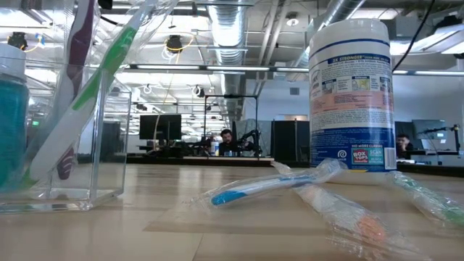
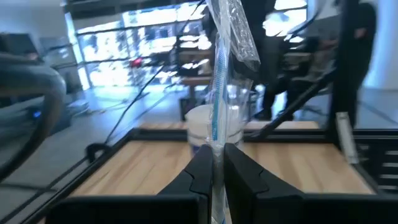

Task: Pick & Place toothbrushing station
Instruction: Put the left blue toothbrush into the transparent organizer

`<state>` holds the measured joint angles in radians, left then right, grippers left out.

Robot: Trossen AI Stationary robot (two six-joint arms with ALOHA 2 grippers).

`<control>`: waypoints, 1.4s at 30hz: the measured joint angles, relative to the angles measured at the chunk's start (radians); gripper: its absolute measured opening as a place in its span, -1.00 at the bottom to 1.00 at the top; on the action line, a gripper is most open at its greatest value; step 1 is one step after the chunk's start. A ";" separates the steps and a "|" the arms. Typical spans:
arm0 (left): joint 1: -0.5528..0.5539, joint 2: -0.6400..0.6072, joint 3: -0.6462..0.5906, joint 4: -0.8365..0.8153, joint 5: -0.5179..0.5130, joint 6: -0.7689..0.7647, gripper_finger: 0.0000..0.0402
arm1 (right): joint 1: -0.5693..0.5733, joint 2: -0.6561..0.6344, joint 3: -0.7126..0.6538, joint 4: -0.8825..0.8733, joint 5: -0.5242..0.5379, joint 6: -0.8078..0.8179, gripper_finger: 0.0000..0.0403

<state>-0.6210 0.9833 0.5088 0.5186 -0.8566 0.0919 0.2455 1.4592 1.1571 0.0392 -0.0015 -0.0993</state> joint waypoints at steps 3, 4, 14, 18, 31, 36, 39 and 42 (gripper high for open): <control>0.014 0.019 -0.020 0.072 0.060 0.023 -0.94 | 0.000 -0.008 -0.102 0.231 -0.001 -0.028 -0.64; 0.020 0.027 -0.026 0.095 0.074 0.025 -0.94 | 0.000 -0.007 -0.129 0.292 -0.001 -0.039 -0.64; 0.080 0.106 -0.032 0.203 0.198 0.061 -0.93 | -0.028 0.033 -0.182 0.513 -0.058 -0.058 -0.64; 0.080 0.106 -0.032 0.207 0.201 0.061 -0.93 | -0.033 0.035 -0.184 0.598 -0.083 -0.061 -0.64; 0.085 0.103 -0.032 0.225 0.220 0.068 -0.93 | -0.065 0.034 -0.183 0.630 -0.162 -0.068 -0.59; 0.124 0.131 -0.032 0.250 0.306 0.063 -0.93 | -0.069 0.034 -0.183 0.632 -0.161 -0.068 -0.43; 0.143 0.168 -0.032 0.298 0.325 0.060 -0.93 | -0.073 0.034 -0.183 0.631 -0.158 -0.066 -0.31; 0.162 0.208 -0.032 0.363 0.351 0.061 -0.93 | -0.081 0.034 -0.183 0.630 -0.157 -0.050 -0.22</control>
<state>-0.4586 1.1915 0.4767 0.8815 -0.5052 0.1532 0.1641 1.4937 0.9737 0.6693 -0.1585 -0.1491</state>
